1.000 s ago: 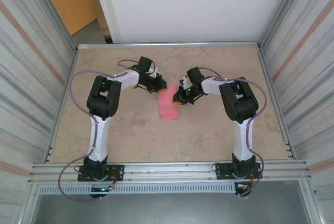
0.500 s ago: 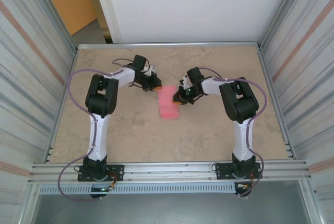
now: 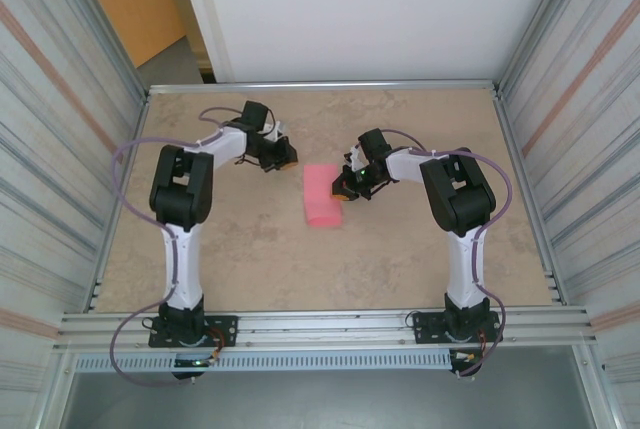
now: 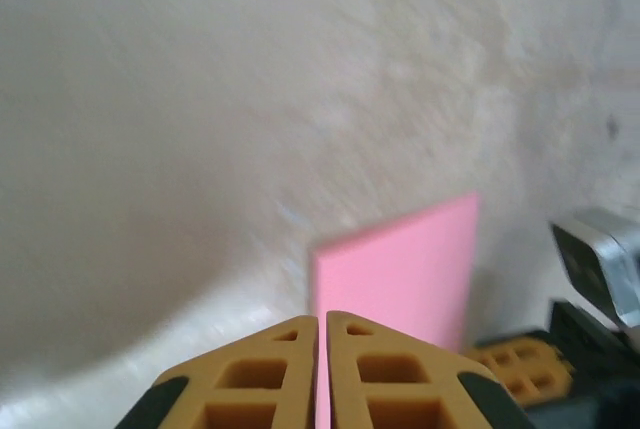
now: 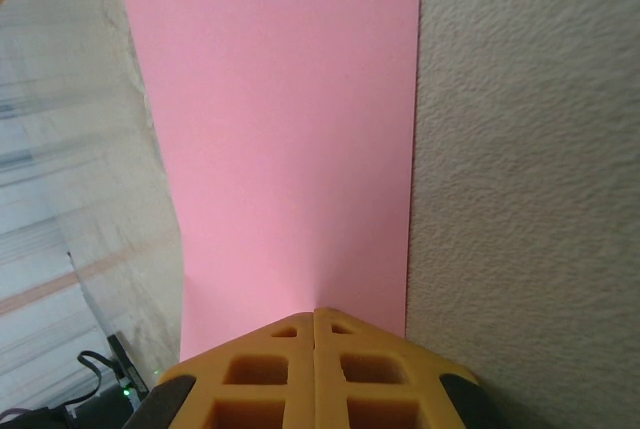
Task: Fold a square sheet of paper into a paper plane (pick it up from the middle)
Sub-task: First fold the square sheet of paper in half at the center of the table.
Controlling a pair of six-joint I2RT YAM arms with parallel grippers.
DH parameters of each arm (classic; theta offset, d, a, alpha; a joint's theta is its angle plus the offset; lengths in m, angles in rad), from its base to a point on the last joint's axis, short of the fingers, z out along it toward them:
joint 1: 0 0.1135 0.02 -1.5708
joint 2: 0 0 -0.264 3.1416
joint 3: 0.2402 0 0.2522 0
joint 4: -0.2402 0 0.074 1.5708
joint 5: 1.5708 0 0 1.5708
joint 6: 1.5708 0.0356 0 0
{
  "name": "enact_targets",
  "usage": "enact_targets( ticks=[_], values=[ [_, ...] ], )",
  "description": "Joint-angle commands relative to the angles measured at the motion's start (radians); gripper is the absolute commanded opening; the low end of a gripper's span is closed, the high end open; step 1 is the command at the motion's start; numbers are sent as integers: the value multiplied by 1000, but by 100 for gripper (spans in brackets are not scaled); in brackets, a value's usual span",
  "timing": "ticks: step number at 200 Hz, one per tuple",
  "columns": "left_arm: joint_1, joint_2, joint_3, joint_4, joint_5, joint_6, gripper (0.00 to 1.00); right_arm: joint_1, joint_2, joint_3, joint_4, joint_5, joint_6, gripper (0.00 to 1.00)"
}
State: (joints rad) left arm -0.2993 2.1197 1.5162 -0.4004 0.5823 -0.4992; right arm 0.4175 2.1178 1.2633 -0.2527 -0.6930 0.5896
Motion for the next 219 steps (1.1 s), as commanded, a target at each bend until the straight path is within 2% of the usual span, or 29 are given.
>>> enact_targets(
  ticks=[1,52,79,117,219],
  values=[
    [-57,-129,-93,81,36,-48,11,-30,150,-99,-235,320,-9,4],
    [-156,-179,-267,112,69,-71,11,-31,152,-90,-241,322,-12,4],
    [-157,-171,-329,189,121,-113,11,-30,155,-87,-244,323,-16,4],
    [-157,-139,-317,207,138,-127,10,-27,158,-79,-256,326,-28,4],
    [-141,-110,-380,185,90,-119,10,-25,164,-77,-263,346,-32,4]
  ],
)
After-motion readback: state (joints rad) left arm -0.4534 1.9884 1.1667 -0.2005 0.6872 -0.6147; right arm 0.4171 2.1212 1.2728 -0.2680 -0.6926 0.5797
